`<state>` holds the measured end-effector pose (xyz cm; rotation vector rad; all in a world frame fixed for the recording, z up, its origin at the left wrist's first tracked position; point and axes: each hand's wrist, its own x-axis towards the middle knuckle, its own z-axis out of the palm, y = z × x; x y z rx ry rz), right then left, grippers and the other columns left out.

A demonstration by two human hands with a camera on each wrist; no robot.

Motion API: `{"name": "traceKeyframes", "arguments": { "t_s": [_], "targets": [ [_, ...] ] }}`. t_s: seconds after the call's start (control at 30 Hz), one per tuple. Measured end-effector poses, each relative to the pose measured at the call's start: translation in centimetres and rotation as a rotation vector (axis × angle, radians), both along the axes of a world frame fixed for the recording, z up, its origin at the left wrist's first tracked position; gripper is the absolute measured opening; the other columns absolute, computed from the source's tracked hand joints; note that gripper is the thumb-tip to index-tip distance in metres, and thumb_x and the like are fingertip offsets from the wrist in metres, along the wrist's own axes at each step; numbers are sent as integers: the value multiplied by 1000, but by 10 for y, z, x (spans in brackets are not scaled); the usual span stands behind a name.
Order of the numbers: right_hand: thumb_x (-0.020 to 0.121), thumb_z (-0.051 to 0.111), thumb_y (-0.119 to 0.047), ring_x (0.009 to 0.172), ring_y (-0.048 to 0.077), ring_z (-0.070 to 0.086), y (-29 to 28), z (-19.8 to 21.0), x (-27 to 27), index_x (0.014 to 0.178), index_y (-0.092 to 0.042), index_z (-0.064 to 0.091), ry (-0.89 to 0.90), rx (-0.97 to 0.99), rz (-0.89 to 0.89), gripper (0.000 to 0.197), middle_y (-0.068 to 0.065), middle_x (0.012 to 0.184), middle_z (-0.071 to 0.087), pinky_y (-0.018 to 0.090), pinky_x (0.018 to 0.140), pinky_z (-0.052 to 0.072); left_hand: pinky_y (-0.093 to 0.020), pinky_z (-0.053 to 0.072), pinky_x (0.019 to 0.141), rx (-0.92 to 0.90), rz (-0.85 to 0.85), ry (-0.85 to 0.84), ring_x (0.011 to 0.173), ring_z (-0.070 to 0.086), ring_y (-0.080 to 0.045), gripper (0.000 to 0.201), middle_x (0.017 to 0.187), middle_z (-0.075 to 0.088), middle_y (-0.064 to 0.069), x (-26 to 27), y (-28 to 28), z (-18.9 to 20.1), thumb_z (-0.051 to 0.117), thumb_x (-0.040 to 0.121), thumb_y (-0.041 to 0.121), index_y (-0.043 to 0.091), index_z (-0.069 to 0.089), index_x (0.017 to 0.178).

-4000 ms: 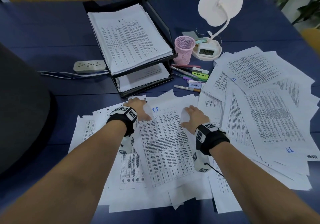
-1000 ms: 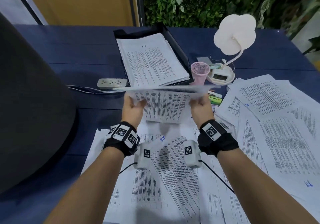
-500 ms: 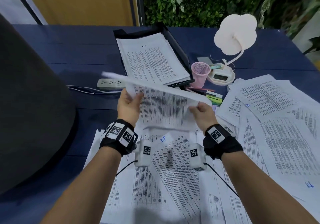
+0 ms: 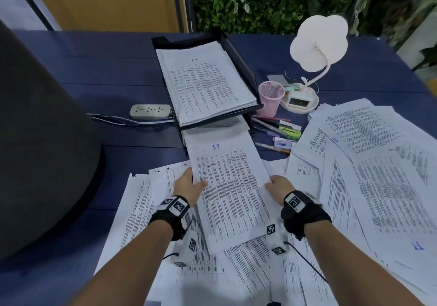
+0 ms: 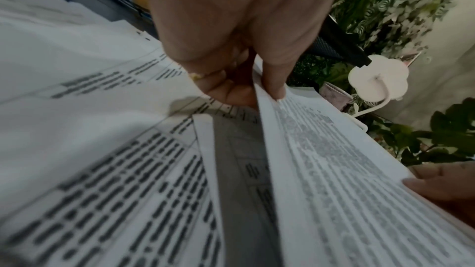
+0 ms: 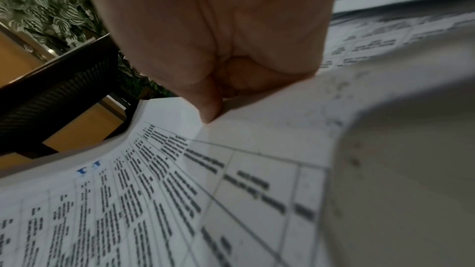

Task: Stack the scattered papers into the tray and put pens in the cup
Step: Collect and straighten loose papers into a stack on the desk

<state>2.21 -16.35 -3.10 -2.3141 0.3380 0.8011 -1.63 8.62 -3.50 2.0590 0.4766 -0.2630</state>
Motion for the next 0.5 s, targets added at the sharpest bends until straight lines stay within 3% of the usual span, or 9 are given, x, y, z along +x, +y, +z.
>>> {"name": "traceKeyframes", "arguments": {
  "t_s": [0.03, 0.07, 0.13, 0.17, 0.27, 0.33, 0.43, 0.5],
  "targets": [
    [95, 39, -8, 84, 27, 53, 0, 1, -1, 89, 0, 54, -29, 2, -1, 18, 16, 97, 58, 26, 67, 32, -28, 47, 87, -10, 13, -15, 105, 60, -23, 37, 114, 63, -4, 0, 0, 0, 66, 88, 21, 9, 53, 121],
    [95, 39, -6, 67, 19, 44, 0, 2, -1, 71, -9, 44, -62, 11, -23, 24, 7, 77, 49, 28, 58, 29, -28, 47, 87, -19, 27, -25, 104, 60, -23, 37, 113, 63, -3, 1, 1, 1, 66, 88, 23, 9, 53, 119],
    [94, 40, -5, 56, 12, 29, 1, 8, 3, 61, -19, 28, -106, 53, -88, 38, -1, 63, 30, 25, 52, 22, -30, 48, 85, -40, 45, -60, 100, 59, -21, 35, 108, 62, -1, 4, 1, 5, 66, 88, 28, 12, 53, 116],
    [94, 40, -4, 55, 12, 29, 1, 12, 5, 60, -18, 28, -123, 68, -109, 39, -1, 62, 29, 27, 53, 22, -32, 49, 82, -58, 54, -75, 96, 59, -20, 31, 103, 62, 0, 5, 2, 9, 64, 88, 30, 14, 53, 113],
    [96, 41, -6, 61, 19, 37, 2, 17, 21, 70, -9, 45, -111, 102, -140, 26, 8, 71, 44, 29, 61, 27, -32, 50, 79, -189, 117, -26, 89, 62, -20, 20, 100, 66, -5, 7, 4, 12, 59, 92, 31, 18, 53, 104],
    [96, 43, -9, 67, 24, 42, 7, 20, 33, 91, 4, 55, -110, 103, -144, 18, 21, 86, 51, 27, 67, 28, -32, 47, 89, -270, 111, 26, 95, 59, -16, 19, 108, 65, -3, 4, 4, 13, 57, 93, 30, 18, 51, 108],
    [95, 45, -9, 80, 31, 52, 17, 25, 49, 103, 4, 60, -153, 125, -153, 22, 23, 98, 58, 27, 70, 31, -30, 35, 100, -308, 31, 111, 118, 45, -15, 49, 123, 43, 12, 1, 3, 17, 55, 95, 26, 15, 36, 139],
    [95, 46, -9, 95, 33, 58, 25, 30, 60, 111, 2, 62, -217, 175, -166, 25, 21, 111, 63, 25, 73, 34, -34, 31, 108, -290, 12, 159, 132, 38, -19, 62, 133, 35, 11, 5, 7, 13, 57, 94, 22, 9, 25, 145]
  ]
}}
